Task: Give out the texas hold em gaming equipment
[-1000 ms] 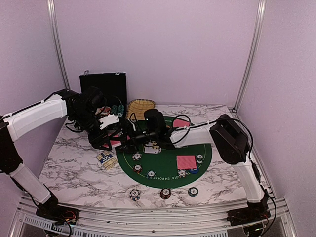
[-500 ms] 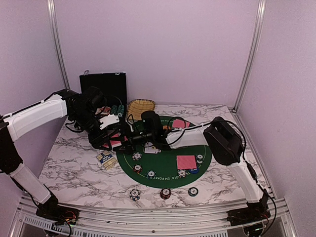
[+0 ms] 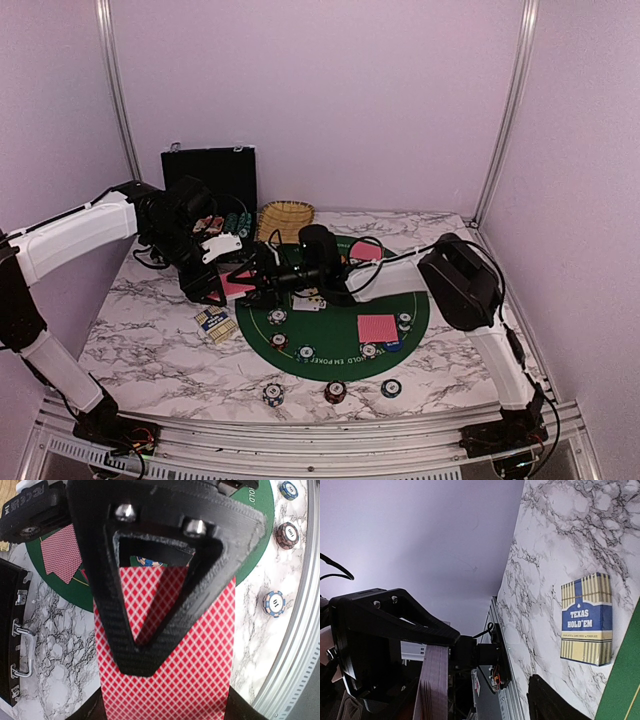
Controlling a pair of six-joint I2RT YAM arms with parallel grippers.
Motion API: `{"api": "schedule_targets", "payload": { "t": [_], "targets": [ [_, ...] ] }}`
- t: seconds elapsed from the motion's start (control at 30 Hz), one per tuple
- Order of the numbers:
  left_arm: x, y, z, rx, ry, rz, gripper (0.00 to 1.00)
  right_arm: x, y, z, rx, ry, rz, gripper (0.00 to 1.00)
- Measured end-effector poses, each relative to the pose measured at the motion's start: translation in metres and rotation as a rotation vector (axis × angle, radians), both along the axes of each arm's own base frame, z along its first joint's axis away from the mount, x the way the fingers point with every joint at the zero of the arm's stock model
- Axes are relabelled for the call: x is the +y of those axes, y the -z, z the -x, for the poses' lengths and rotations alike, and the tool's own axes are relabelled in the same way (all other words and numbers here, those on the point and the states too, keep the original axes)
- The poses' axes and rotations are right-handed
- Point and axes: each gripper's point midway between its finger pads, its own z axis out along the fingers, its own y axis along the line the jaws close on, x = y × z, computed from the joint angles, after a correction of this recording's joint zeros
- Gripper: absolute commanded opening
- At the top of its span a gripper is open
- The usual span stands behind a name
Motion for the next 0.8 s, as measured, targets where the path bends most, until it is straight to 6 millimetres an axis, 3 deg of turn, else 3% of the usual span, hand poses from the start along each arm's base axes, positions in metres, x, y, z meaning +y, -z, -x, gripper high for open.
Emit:
{"api": "schedule_targets", "payload": {
  "t": [0.8],
  "targets": [
    [0.0, 0.0, 0.0, -0.002, -0.001, -0.003, 0.0, -0.024, -0.028, 0.004, 0.021, 0.027, -0.051, 0.28]
  ]
}}
